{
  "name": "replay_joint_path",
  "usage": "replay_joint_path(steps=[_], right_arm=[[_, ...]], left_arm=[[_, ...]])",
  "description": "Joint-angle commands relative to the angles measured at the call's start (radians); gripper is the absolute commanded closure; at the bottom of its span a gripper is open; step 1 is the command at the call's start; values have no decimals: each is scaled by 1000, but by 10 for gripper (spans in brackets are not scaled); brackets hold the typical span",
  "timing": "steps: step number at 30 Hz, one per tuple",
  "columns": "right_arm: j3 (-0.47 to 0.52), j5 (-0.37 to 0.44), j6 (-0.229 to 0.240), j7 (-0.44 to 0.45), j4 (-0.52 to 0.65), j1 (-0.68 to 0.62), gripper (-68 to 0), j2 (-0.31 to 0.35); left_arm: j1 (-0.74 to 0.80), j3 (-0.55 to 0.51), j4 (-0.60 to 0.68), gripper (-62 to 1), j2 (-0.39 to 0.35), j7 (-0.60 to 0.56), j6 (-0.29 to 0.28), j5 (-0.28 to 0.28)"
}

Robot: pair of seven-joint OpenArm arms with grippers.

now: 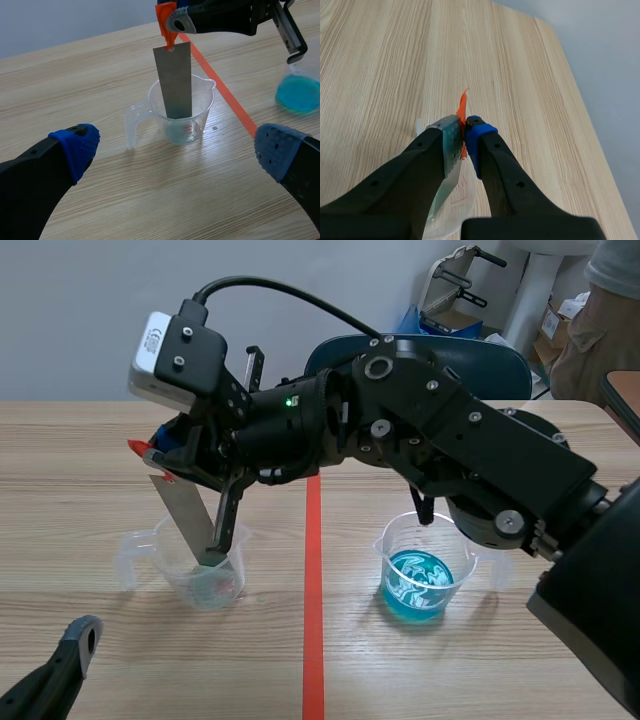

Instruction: Do the redox reaction experiment

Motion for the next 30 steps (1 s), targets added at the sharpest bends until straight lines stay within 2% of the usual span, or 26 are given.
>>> replay_joint_path(steps=[1, 8, 15, 17, 20, 25, 30], right_arm=[[-1, -14, 6, 40, 13, 12, -8, -8], [-2, -141, 6, 119, 6, -10, -7, -8], [-8, -159, 6, 118, 6, -10, -7, -8], [-8, -173, 6, 118, 6, -10, -27, -8], [-8, -181, 6, 118, 6, -10, -134, -8], [-8, -207, 6, 117, 7, -10, -421, -11], [-13, -207, 6, 115, 7, -10, -576, -18]], left_arm=[[-3, 5, 19, -623, 5, -19, 1, -6], [-3, 5, 19, -623, 5, -20, 1, -6], [-3, 5, 19, -623, 5, -19, 1, -6], [-3, 5, 19, -623, 5, -19, 1, -6], [-3, 5, 19, -623, 5, -19, 1, -6], [-3, 5, 19, -623, 5, -19, 1, -6], [-3, 5, 19, -623, 5, -19, 1, -6]])
